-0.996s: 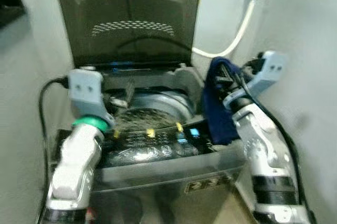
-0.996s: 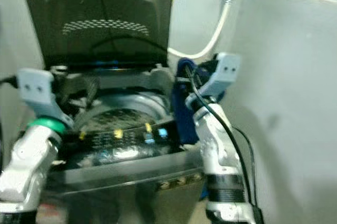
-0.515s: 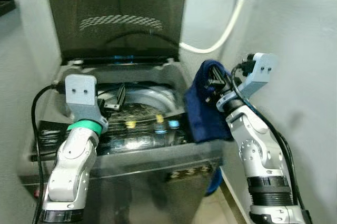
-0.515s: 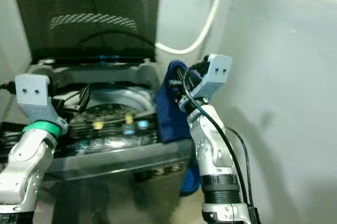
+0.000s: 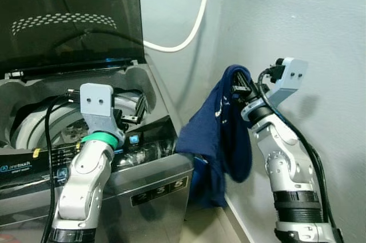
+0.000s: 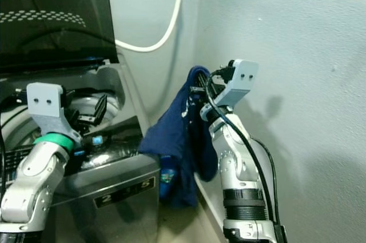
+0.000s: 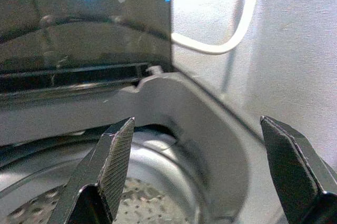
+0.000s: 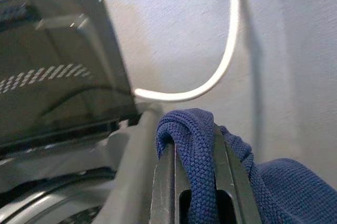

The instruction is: Clothes washing

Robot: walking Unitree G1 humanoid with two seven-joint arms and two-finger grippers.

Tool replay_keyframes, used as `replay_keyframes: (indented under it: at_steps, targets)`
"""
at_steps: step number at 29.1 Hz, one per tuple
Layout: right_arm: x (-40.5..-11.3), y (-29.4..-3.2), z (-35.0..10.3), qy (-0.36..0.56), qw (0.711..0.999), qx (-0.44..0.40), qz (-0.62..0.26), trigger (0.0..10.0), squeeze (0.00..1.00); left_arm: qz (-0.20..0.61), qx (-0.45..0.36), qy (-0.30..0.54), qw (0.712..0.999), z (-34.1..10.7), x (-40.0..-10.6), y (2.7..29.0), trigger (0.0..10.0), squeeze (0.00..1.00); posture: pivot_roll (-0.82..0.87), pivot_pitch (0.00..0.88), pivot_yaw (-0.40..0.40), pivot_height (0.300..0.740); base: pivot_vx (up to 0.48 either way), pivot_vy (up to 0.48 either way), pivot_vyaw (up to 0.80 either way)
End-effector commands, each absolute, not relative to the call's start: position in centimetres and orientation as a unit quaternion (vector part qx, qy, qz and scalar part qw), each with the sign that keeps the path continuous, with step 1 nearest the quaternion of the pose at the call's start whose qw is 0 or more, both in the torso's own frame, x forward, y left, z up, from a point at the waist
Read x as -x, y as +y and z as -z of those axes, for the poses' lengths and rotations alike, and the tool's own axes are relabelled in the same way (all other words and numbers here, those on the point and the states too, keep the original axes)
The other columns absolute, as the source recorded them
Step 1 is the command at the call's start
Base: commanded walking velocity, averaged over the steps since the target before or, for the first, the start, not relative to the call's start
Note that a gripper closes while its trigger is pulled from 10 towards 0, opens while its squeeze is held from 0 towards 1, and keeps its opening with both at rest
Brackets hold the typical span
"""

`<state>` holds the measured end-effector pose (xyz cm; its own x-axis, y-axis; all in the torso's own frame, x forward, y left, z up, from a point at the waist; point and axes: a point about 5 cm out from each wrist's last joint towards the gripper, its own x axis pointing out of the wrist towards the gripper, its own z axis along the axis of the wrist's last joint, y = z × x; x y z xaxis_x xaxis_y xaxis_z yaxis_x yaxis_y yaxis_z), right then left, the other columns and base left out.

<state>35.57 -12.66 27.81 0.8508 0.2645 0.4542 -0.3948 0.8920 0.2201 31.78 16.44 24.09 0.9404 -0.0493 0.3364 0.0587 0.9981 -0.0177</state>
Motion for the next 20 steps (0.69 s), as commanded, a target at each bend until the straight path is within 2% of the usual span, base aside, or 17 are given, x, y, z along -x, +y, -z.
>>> replay_keyframes:
  at_steps: [1, 9, 20]
  targets:
    - [-35.5, -12.5, -27.9, -0.212, 0.948, -0.156, -0.18, 10.0, 0.0, 0.026, 0.018, -0.166, 0.986, -23.8, -31.5, 16.5, 10.0, 0.0, -0.02, 0.0, 0.006, 0.74, 0.0, 0.0, 0.0]
    - [-35.2, -12.2, -29.0, -0.237, 0.943, -0.142, -0.185, 10.0, 0.0, 0.017, -0.028, -0.182, 0.983, -24.8, -31.7, 16.8, 10.0, 0.0, -0.02, 0.003, 0.005, 0.74, 0.0, 0.0, 0.0]
    - [-34.9, -12.4, -30.8, -0.275, 0.934, -0.145, -0.175, 10.0, 0.0, 0.016, -0.024, -0.196, 0.98, -26.1, -31.8, 17.0, 10.0, 0.0, -0.02, 0.002, 0.011, 0.74, 0.0, 0.0, 0.8]
